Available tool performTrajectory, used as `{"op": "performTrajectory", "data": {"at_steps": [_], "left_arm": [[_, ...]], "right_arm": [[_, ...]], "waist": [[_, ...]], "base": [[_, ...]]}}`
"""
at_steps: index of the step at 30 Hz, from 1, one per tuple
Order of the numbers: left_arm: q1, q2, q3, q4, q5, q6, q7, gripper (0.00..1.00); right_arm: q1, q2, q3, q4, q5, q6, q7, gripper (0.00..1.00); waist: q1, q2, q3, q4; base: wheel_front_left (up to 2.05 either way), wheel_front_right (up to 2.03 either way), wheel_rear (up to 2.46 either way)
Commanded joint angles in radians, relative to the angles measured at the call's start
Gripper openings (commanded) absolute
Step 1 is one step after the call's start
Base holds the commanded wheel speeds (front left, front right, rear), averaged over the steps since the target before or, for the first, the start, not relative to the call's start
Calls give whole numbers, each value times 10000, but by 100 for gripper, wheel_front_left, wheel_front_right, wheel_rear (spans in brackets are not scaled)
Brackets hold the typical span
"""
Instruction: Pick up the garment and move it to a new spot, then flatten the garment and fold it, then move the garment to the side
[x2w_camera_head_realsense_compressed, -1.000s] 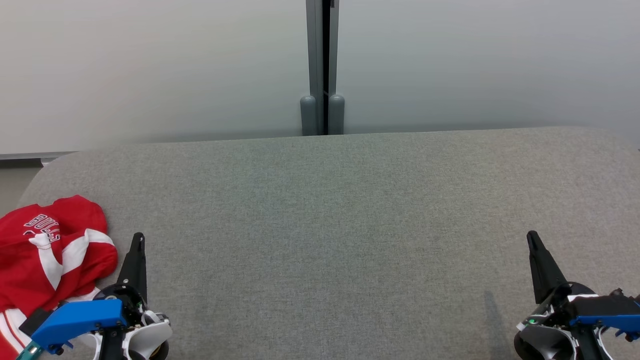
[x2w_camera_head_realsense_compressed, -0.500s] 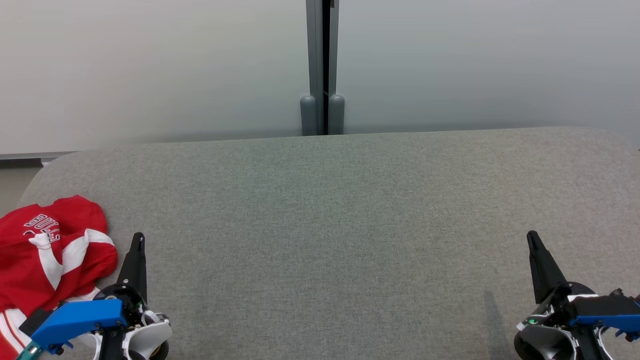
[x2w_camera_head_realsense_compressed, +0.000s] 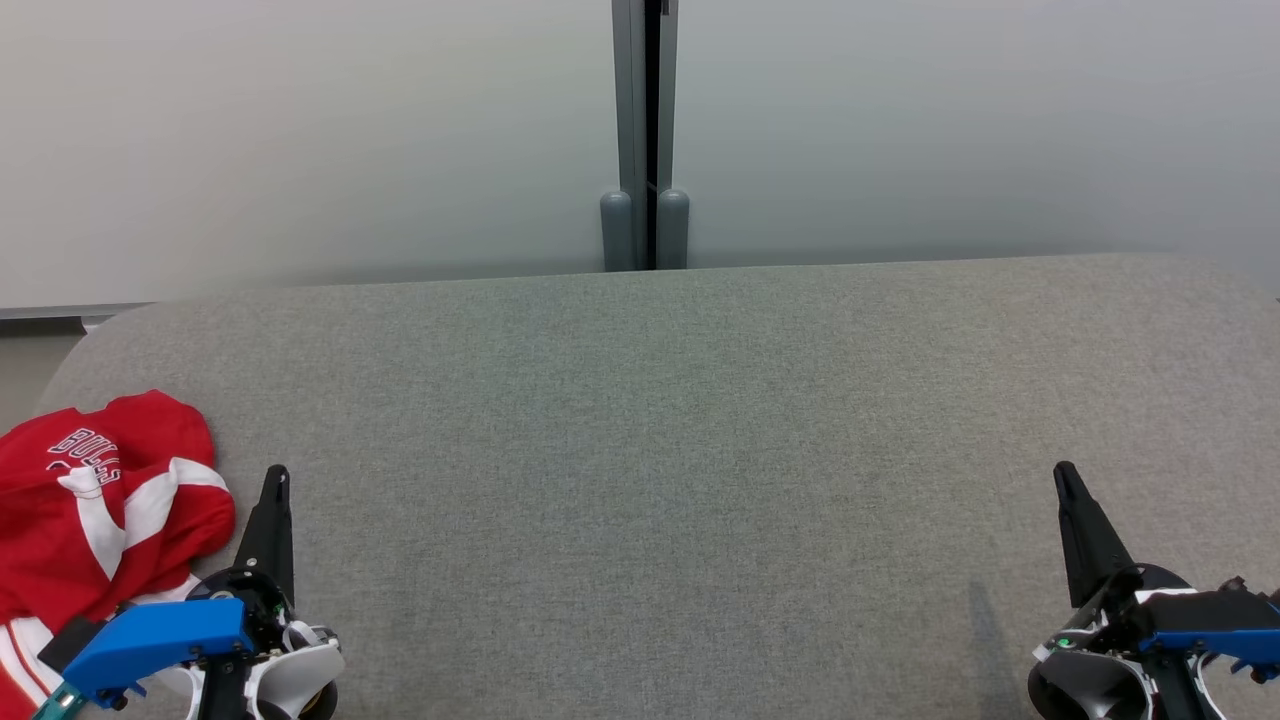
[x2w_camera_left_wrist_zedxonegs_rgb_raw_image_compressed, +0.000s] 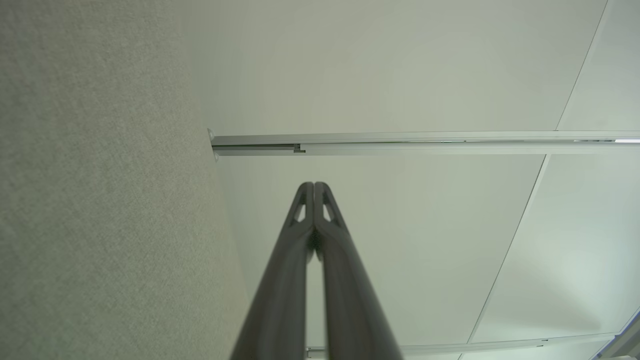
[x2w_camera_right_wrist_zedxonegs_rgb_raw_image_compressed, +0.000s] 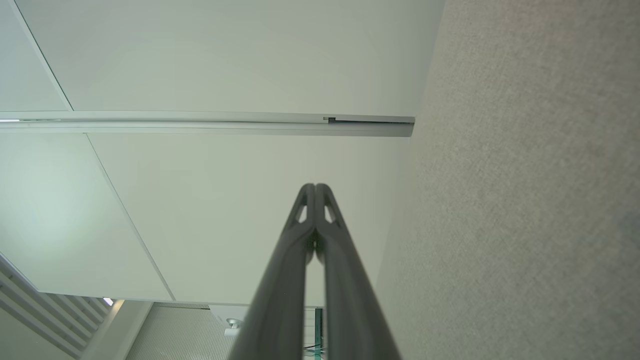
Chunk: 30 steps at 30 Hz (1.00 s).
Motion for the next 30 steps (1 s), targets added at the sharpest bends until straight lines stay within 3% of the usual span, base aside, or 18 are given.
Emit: {"op": "performTrajectory", "data": {"at_steps": [1, 30], "left_arm": [[-107, -12, 9, 6, -11, -53, 17, 0], [-108, -10, 9, 6, -11, -53, 17, 0]], "right_arm": [[-130, 12, -5, 14, 4, 4, 5, 0], [-130, 12, -5, 14, 4, 5, 5, 0]], "waist": [[0, 0, 0, 0], [0, 0, 0, 0]], "base": [[0, 0, 0], [0, 0, 0]]}}
